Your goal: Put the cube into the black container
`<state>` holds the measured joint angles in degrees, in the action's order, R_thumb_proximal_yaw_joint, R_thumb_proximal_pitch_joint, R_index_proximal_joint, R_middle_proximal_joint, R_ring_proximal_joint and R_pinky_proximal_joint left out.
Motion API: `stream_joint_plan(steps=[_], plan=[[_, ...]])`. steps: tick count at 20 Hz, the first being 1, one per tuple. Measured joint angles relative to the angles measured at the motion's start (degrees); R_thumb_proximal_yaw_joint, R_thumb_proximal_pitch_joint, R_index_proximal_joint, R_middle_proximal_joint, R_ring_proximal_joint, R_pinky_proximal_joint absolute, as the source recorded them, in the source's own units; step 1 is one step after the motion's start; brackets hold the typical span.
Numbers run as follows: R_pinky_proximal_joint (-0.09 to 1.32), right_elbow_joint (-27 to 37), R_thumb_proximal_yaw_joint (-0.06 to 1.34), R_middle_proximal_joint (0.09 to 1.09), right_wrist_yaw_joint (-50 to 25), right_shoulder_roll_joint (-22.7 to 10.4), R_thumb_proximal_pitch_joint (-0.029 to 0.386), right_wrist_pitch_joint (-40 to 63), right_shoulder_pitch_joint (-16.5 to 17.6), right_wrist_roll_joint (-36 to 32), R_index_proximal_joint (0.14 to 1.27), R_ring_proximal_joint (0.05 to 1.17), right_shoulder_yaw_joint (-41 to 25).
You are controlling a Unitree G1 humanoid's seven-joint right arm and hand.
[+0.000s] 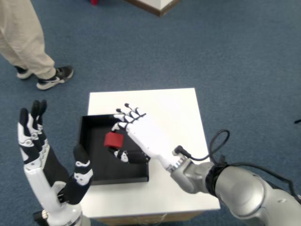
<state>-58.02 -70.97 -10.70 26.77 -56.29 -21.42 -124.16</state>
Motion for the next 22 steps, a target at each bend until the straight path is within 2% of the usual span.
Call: stream_joint_plan(steps=[4, 5, 6, 7, 8, 12, 22], plan=[[0.12, 1.61, 1.22, 0.34, 4.55, -0.21, 0.159, -5.48, 1.15, 6.11, 1.03, 0.25, 7.95], [0.12, 1.75, 1.16, 0.34, 5.20, -0.17, 0.154, -6.18, 1.45, 7.03, 0.92, 0.25, 9.24], [0.12, 1.76, 0.87, 0.34, 6.14, -0.17, 0.124, -6.96, 1.84, 8.05, 0.75, 0.25, 10.81], [0.12, 1.75, 0.75, 0.34, 6.96, -0.21, 0.108, -7.43, 2.25, 8.84, 0.70, 0.25, 11.96], [0.11, 1.74, 0.70, 0.34, 7.83, -0.19, 0.100, -8.24, 2.85, 10.01, 0.69, 0.25, 13.37], [0.09, 0.38, 0.71, 0.32, 10.78, -0.01, 0.095, -10.23, 4.47, 13.79, 0.63, 0.24, 17.53], [0.04, -2.10, 0.68, 0.31, 13.20, 0.27, 0.079, -11.12, 7.14, 21.35, 0.63, 0.23, 24.84]])
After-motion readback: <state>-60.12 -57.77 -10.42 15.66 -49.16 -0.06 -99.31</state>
